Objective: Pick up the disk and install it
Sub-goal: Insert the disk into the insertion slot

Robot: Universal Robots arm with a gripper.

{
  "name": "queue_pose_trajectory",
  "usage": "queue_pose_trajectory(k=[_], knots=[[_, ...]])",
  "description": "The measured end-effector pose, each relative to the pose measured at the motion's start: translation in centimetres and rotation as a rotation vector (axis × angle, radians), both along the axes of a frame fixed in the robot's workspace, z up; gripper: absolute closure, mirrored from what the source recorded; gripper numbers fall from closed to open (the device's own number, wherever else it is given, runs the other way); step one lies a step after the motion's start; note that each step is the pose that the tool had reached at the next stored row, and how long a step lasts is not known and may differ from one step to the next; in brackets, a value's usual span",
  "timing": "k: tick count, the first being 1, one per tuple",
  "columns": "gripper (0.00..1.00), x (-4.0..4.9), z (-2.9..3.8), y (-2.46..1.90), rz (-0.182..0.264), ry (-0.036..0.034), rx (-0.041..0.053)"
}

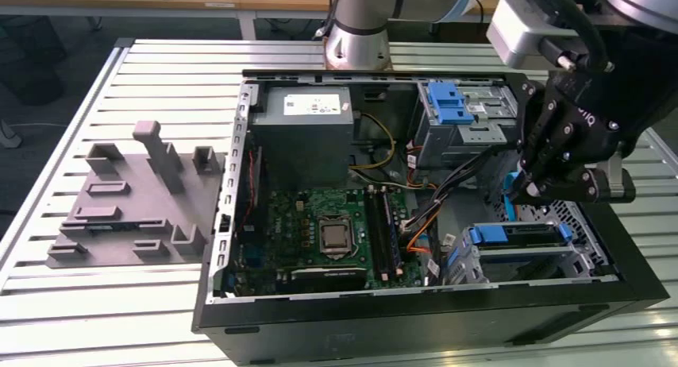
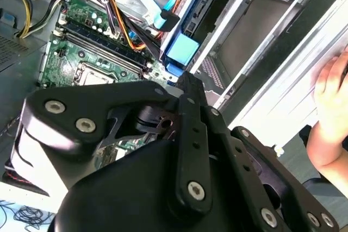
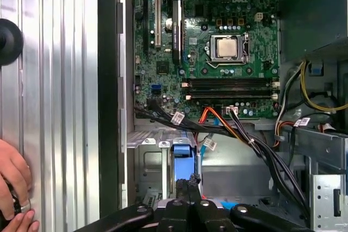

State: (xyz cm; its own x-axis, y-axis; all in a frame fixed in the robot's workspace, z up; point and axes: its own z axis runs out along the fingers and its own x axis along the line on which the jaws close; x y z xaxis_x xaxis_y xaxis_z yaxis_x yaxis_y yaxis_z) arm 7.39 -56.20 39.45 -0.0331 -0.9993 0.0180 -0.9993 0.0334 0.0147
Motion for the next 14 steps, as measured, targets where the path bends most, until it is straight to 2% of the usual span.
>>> queue_pose_trajectory(k=[11, 14], knots=[[0.89, 0.0, -2.01, 0.0, 0.0, 0.0001, 0.0001], [0.89, 0.0, -2.36, 0.0, 0.0, 0.0, 0.0001]])
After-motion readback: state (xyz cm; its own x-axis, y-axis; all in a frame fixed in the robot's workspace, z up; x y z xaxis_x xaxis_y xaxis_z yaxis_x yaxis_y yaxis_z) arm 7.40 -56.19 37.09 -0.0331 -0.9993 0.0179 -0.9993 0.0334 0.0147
